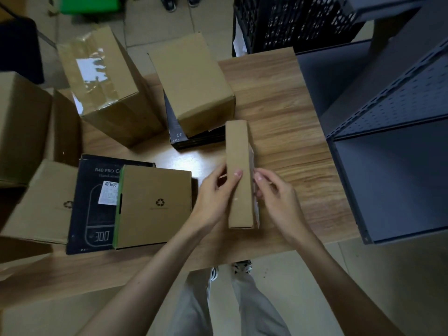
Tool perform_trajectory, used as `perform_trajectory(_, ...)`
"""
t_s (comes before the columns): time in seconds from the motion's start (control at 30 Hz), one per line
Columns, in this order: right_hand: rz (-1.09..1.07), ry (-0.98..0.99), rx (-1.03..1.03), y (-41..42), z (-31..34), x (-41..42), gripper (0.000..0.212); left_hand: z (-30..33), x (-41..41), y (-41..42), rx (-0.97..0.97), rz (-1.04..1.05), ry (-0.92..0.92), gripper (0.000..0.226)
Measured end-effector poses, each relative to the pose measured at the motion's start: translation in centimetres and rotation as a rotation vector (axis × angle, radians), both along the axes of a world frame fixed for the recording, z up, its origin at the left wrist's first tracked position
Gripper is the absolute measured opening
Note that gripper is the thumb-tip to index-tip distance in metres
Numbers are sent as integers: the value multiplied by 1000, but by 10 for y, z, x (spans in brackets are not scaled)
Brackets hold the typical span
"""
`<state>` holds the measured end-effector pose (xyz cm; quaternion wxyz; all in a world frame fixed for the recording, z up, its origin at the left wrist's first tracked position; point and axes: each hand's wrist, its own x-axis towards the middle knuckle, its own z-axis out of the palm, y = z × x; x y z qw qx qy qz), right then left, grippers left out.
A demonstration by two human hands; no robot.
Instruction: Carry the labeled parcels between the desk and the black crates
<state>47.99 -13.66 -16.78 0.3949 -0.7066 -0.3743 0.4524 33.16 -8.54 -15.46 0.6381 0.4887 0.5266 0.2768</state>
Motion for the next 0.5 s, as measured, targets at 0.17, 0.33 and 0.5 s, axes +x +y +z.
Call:
perform_trajectory(0.17,-1,-115,-186,-4,-32,19,37,-12,-24,-1,-62,102,-39,46)
perform_trajectory(0.33,-18,-108,-276,-7,-54,30,31,-46,-29,0,-50,107,112,42)
perform_trajectory(0.5,-29,-178,-274,-10,-71,31,28,-62,-17,0,-40,-49,311,48)
